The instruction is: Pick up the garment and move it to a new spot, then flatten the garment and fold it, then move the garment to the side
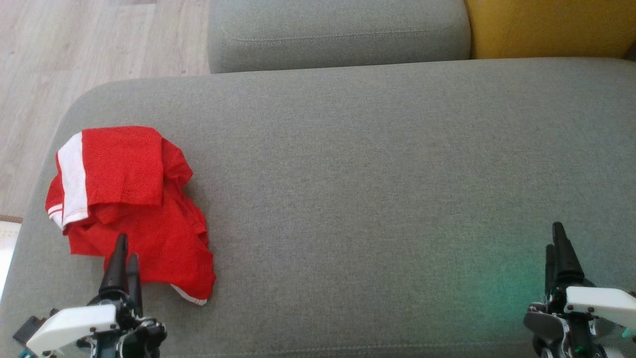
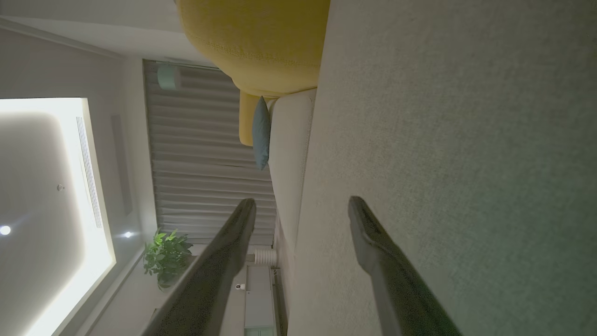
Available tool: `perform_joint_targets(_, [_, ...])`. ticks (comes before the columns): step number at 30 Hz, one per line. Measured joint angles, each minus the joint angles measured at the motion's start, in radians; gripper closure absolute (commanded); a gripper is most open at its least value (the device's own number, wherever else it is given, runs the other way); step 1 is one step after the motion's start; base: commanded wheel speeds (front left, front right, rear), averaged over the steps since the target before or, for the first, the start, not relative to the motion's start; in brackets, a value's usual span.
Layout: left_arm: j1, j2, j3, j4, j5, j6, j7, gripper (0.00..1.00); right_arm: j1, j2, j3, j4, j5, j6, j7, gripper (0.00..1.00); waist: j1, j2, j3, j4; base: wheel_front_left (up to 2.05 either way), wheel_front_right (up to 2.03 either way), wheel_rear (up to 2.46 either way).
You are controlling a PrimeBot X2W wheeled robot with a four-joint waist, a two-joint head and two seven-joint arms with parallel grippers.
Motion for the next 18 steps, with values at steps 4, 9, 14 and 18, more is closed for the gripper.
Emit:
perform_joint_targets(4, [-0.001, 0.0, 0.011, -0.012, 0.046, 0.002, -0.012, 0.0, -0.001, 0.0, -0.007, -0.016, -0.079, 0.0, -0.012, 0.0, 0.0, 0.0, 0.0, 0.0, 0.0, 0.0, 0.0])
perform_joint_targets(9, [-0.007, 0.0, 0.019, -0.044, 0.096, 0.007, -0.025, 0.0, -0.005, 0.0, -0.015, -0.053, -0.189, 0.0, -0.022, 0.0, 0.0, 0.0, 0.0, 0.0, 0.0, 0.0, 0.0])
perform_joint_targets(14, [-0.015, 0.0, 0.02, -0.086, 0.168, 0.031, -0.036, 0.0, -0.008, 0.0, -0.014, -0.09, -0.293, 0.0, -0.041, 0.0, 0.0, 0.0, 0.001, 0.0, 0.0, 0.0, 0.0])
perform_joint_targets(18, [-0.015, 0.0, 0.015, -0.114, 0.225, 0.046, -0.051, 0.0, -0.02, 0.0, 0.007, -0.122, -0.378, 0.0, -0.052, 0.0, 0.0, 0.0, 0.003, 0.0, 0.0, 0.0, 0.0])
